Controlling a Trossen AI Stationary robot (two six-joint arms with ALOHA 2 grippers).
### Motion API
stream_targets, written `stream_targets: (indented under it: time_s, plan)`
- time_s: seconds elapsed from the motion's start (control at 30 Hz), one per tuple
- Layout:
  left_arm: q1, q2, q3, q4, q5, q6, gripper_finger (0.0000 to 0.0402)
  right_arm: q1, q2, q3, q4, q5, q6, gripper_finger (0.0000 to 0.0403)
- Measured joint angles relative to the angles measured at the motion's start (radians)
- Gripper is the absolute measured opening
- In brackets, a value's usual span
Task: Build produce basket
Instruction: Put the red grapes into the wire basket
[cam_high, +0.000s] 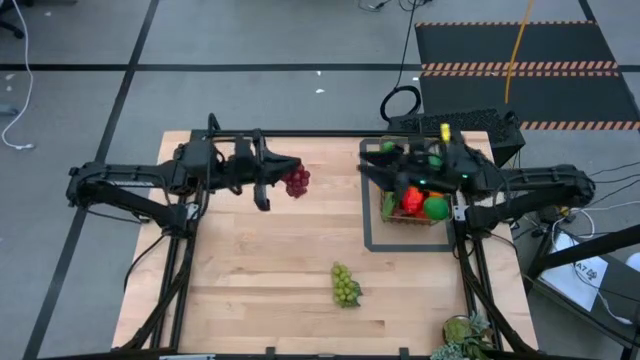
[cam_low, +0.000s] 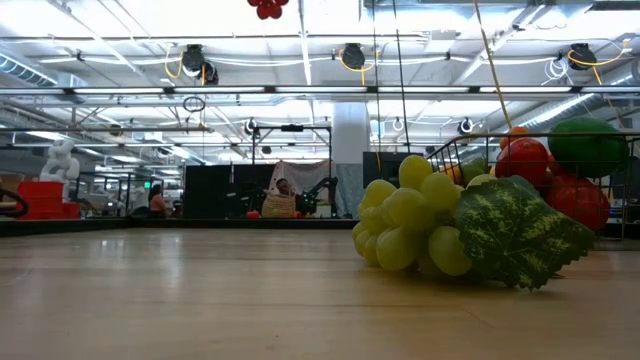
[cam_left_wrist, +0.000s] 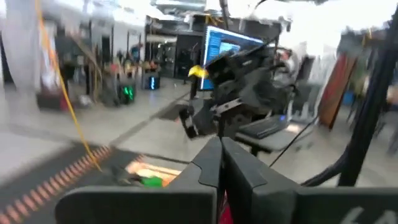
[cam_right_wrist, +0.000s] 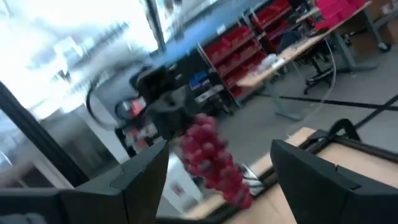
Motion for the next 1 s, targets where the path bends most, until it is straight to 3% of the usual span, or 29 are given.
stream_targets:
  time_s: [0.2, 0.33, 0.7, 1.0]
  plan:
    - [0.023, 0.028, 0.002, 0.050, 0.000, -0.385, 0.0004, 0.028, 0.210, 0.298, -0.224, -0.006, -0.215, 0.0251]
    - [0.027, 0.068, 0.001, 0.122, 0.000, -0.528, 0.0012, 0.039, 0.318, 0.440, -0.315, -0.009, -0.291, 0.0228]
    - [0.020, 0.129, 0.000, 0.184, 0.001, -0.533, 0.0013, 0.033, 0.397, 0.508, -0.343, -0.033, -0.293, 0.0170]
    - [0.021, 0.142, -0.001, 0.221, -0.001, -0.478, 0.0009, 0.033, 0.398, 0.508, -0.363, -0.031, -0.297, 0.0160]
